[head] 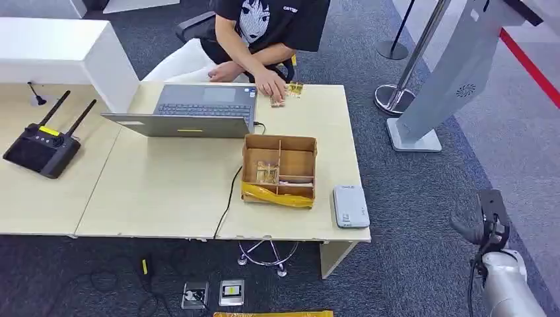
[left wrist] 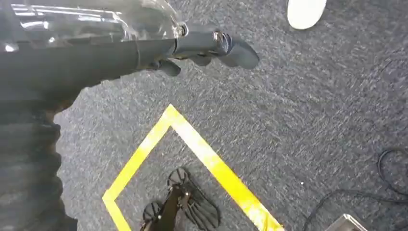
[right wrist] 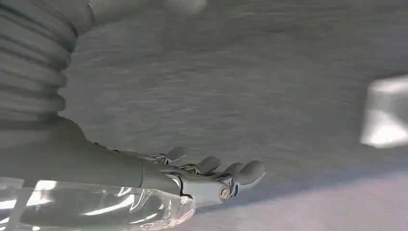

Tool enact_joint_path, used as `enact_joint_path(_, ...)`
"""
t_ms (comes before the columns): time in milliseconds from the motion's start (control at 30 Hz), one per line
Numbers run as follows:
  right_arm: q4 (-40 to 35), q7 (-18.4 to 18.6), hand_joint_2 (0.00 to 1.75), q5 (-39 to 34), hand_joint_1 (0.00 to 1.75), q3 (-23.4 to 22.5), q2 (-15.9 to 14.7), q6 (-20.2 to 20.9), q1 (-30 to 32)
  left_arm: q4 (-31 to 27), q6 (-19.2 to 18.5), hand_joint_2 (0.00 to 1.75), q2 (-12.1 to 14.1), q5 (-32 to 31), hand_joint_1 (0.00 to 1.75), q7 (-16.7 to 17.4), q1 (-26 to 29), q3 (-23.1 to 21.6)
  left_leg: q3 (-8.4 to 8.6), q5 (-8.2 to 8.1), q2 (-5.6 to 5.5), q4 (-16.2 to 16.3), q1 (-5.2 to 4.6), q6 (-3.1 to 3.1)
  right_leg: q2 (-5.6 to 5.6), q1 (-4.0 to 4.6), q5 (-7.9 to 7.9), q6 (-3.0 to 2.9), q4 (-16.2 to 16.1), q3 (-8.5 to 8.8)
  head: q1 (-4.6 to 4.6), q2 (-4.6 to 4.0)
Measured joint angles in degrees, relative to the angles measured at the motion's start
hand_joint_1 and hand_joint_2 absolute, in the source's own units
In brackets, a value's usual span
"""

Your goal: Pass the card to the sensor for recognition and then transmit it.

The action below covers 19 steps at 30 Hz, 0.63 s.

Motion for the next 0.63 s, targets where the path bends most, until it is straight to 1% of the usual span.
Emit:
enact_joint_path(67, 1.2, 6.2, 1.75, 2.3, 1.75, 0.1, 0.6, 6.4, 5.3, 0.0, 0.0, 1.75, 0.0, 0.0, 1.75, 0.7, 0.1, 0.0, 0.07, -0.11, -0.41, 0.0, 0.06, -0.05, -0.44, 0.06, -0.22, 0.00, 0.0, 0.27, 0.04, 0.00)
enact_joint_path(133, 2.7, 12.1, 1.75, 1.5, 1.75, 0.2, 2.2, 11.9, 10.4, 0.0, -0.2, 1.75, 0.0, 0.0, 1.75, 1.2, 0.3, 0.0, -0.03, -0.13, -0.63, 0.0, 0.05, -0.07, -0.66, 0.03, -0.32, -0.06, 0.0, 0.32, 0.00, 0.00)
enact_joint_path(167, 3.1, 14.1, 1.75, 0.3, 1.75, 0.2, 3.3, 13.2, 12.3, 0.0, -0.2, 1.75, 0.2, 0.0, 1.75, 1.4, 0.3, 0.0, -0.08, -0.14, -0.61, 0.0, 0.03, -0.09, -0.62, 0.01, -0.32, -0.06, 0.1, 0.23, -0.02, 0.00)
enact_joint_path(200, 3.4, 15.6, 1.75, -1.0, 1.75, 0.2, 4.3, 13.6, 13.4, 0.0, -0.2, 1.75, 0.3, 0.0, 1.75, 1.5, 0.3, 0.0, -0.08, -0.18, -0.48, 0.0, 0.02, -0.15, -0.48, 0.01, -0.32, -0.07, 0.1, 0.16, -0.04, 0.00)
enact_joint_path(267, 3.9, 17.4, 1.75, -2.5, 1.75, 0.0, 5.8, 13.7, 14.6, 0.0, -0.1, 1.75, 0.4, -0.1, 1.75, 2.1, 0.1, 0.0, 0.06, -0.25, -0.21, 0.0, 0.03, -0.26, -0.18, 0.01, -0.33, -0.08, 0.1, 0.14, -0.02, 0.00)
enact_joint_path(333, 4.5, 17.8, 1.75, -2.7, 1.75, -0.2, 7.1, 13.7, 15.3, 0.0, 0.2, 1.75, 0.5, -0.4, 1.75, 2.9, -0.1, 0.0, 0.17, -0.26, -0.09, 0.0, 0.04, -0.28, -0.05, 0.01, -0.33, -0.08, 0.1, 0.17, 0.02, 0.00)
enact_joint_path(367, 4.7, 17.3, 1.75, -2.6, 1.75, -0.2, 7.7, 13.8, 15.6, 0.0, 0.3, 1.75, 0.5, -0.5, 1.75, 3.2, -0.2, 0.0, 0.19, -0.26, -0.08, 0.0, 0.03, -0.28, -0.03, 0.01, -0.33, -0.08, 0.1, 0.19, 0.00, 0.00)
enact_joint_path(433, 5.0, 14.9, 1.75, -1.9, 1.75, -0.1, 8.5, 14.3, 16.1, 0.0, 0.4, 1.75, 0.6, -0.6, 1.75, 3.7, -0.3, 0.0, 0.19, -0.26, -0.08, 0.0, 0.00, -0.28, -0.02, -0.02, -0.32, -0.08, 0.2, 0.19, -0.02, 0.00)
enact_joint_path(567, 5.3, 8.9, 1.75, 0.0, 1.75, -0.1, 9.0, 14.9, 16.3, 0.0, 0.7, 1.75, 0.6, -0.7, 1.75, 3.8, -0.3, 0.0, 0.23, -0.25, -0.06, 0.0, -0.01, -0.27, 0.06, -0.03, -0.32, -0.08, 0.2, 0.21, 0.02, 0.00)
enact_joint_path(600, 5.3, 7.6, 1.75, 0.4, 1.75, 0.0, 9.2, 15.1, 16.3, 0.0, 0.6, 1.75, 0.6, -0.9, 1.06, 3.8, -0.3, 0.0, 0.24, -0.25, -0.05, 0.0, -0.02, -0.27, 0.07, -0.04, -0.31, -0.08, 0.2, 0.21, 0.02, 0.00)
enact_joint_path(633, 5.4, 6.6, 1.75, 0.8, 0.07, 0.0, 9.3, 15.4, 16.3, 0.0, 0.4, 1.75, 0.6, -1.0, 0.00, 3.8, -0.3, 0.0, 0.25, -0.25, -0.01, 0.0, -0.02, -0.27, 0.08, -0.04, -0.31, -0.08, 0.2, 0.22, 0.00, 0.00)
